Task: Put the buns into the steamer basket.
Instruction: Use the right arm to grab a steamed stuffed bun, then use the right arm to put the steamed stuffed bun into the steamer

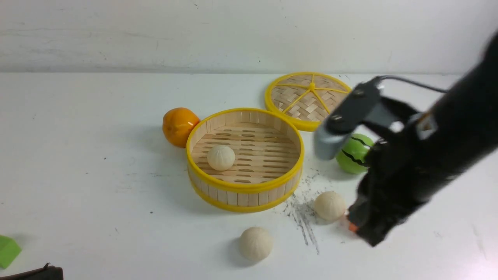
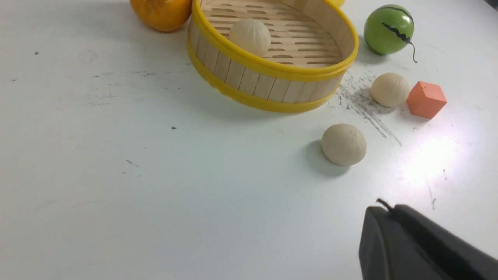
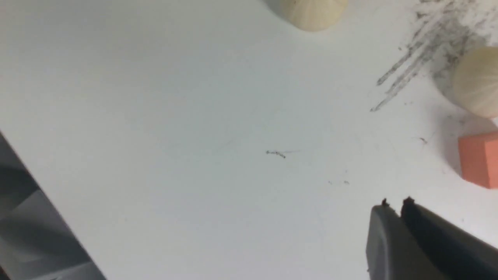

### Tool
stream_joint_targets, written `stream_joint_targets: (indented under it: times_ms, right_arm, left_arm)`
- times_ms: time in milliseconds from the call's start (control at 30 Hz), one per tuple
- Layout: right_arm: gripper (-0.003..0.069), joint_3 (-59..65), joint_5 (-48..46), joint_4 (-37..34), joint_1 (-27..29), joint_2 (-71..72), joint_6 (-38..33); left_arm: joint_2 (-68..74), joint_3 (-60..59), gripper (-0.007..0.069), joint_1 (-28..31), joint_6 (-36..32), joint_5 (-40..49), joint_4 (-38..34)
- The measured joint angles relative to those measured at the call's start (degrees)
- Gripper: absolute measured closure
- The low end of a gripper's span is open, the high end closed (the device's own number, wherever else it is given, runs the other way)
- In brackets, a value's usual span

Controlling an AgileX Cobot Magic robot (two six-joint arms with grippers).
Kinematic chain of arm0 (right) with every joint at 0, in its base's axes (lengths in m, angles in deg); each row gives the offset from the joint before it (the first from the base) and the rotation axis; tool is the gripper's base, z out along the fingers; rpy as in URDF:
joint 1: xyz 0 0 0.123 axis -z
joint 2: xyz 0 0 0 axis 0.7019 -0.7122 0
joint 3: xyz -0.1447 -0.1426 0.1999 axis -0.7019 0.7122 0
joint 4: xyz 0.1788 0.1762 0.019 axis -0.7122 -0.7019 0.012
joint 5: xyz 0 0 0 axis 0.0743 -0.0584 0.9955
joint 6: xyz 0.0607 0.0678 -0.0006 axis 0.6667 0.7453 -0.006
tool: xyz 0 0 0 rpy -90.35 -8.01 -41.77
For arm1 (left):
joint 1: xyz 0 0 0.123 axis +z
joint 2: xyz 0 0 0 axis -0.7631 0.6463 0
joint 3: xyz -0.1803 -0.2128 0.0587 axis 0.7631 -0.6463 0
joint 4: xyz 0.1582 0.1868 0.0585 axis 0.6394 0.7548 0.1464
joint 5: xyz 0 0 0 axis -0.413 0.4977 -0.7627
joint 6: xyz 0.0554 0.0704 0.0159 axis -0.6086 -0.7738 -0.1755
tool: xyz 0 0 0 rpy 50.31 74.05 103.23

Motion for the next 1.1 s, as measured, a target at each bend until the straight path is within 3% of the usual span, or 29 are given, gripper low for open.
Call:
stream_joint_targets:
  times_ms: [167,333,433,533,700,967,1000,1100]
  right_arm:
    - [0.0384,-7.9,1.0,1.8,-4.6,-13.0,5.9]
    - [0.0116,-18.1,2.1,2.2,-5.2,-26.3,10.9]
    - [0.0036,-22.1,2.4,2.5,-5.2,-31.4,12.4]
    - [0.0018,-24.3,3.8,2.5,-5.2,-34.9,13.1]
    - [0.0116,-25.1,6.6,2.2,-5.2,-39.3,15.0]
    - [0.0589,-28.5,-0.8,3.5,-5.3,-39.7,15.9]
    - [0.0624,-29.9,-2.3,4.0,-5.3,-39.4,15.8]
    - [0.0638,-34.8,-4.0,5.8,-5.3,-38.5,15.8]
  left_arm:
    - [0.0,0.0,0.0638,0.0,0.0,0.0,-0.7]
    - [0.0,0.0,0.0637,0.0,0.0,0.0,-0.9]
    - [0.0,0.0,0.0637,0.0,0.0,0.0,-0.9]
    - [0.0,0.0,0.0636,0.0,0.0,0.0,-0.9]
    - [0.0,0.0,0.0630,0.0,0.0,0.0,-0.9]
    - [0.0,0.0,0.0622,0.0,0.0,0.0,-0.9]
    - [0.0,0.0,0.0621,0.0,0.0,0.0,-0.9]
    - [0.0,0.0,0.0620,0.0,0.0,0.0,-0.9]
